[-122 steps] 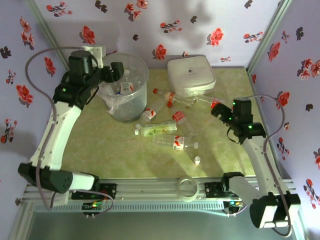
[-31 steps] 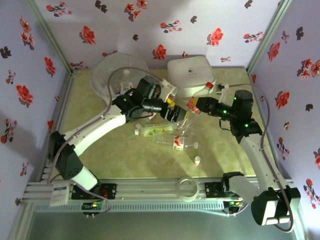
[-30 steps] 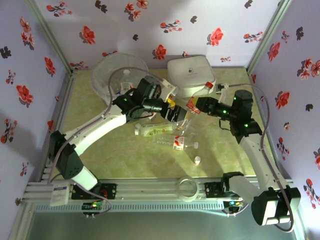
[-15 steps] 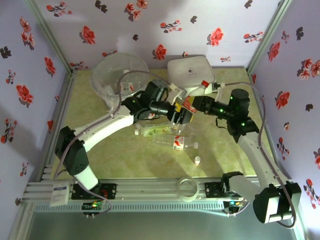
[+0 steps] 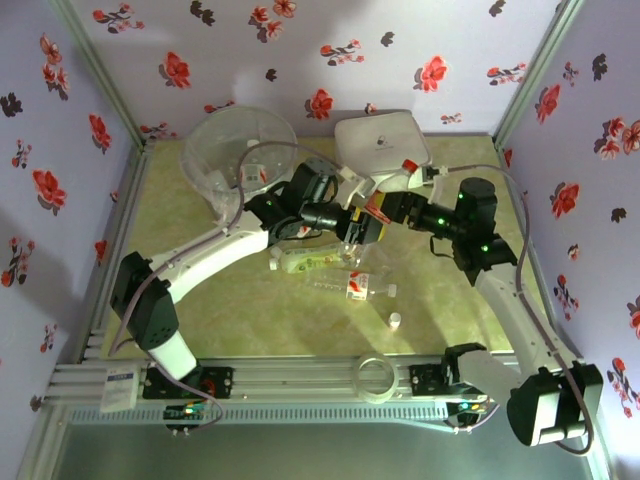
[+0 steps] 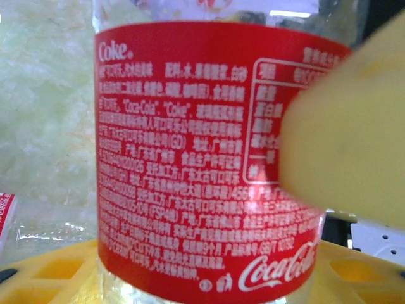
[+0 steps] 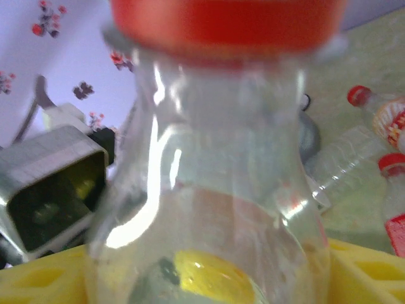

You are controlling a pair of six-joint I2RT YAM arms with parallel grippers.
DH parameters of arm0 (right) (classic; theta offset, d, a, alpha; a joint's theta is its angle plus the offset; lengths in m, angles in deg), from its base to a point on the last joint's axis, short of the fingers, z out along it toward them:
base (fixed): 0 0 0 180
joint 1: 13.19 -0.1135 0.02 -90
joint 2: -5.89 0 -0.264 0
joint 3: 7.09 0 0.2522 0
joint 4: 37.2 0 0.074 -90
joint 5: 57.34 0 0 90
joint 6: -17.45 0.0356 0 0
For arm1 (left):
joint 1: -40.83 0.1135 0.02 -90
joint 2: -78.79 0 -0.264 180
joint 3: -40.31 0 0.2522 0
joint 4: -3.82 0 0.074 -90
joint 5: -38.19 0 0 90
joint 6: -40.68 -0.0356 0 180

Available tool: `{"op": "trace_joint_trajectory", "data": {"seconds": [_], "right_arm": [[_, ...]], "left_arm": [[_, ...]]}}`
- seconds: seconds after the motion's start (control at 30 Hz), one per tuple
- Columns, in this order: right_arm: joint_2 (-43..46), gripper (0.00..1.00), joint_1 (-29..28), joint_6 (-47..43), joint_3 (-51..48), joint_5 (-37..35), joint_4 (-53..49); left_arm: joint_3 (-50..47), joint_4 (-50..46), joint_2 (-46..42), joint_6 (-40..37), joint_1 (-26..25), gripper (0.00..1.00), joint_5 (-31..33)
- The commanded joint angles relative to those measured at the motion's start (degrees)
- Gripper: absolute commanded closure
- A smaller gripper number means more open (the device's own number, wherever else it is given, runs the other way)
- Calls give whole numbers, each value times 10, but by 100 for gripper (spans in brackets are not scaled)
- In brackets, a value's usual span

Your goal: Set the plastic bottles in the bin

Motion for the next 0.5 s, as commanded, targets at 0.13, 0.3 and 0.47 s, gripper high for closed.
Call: {"op": "trace_joint_trajectory", "data": {"seconds": [0.13, 0.3, 0.47], "right_arm": [[88, 1, 5, -98, 51, -127, -162], [159, 1, 20, -95, 35, -254, -189], [209, 1, 27, -71, -7, -332, -170]], "left_arm": [[11, 12, -27, -13, 12, 39, 30], [18, 18, -39, -4, 34, 38, 50], [30, 22, -56, 2, 59, 38, 67]]}}
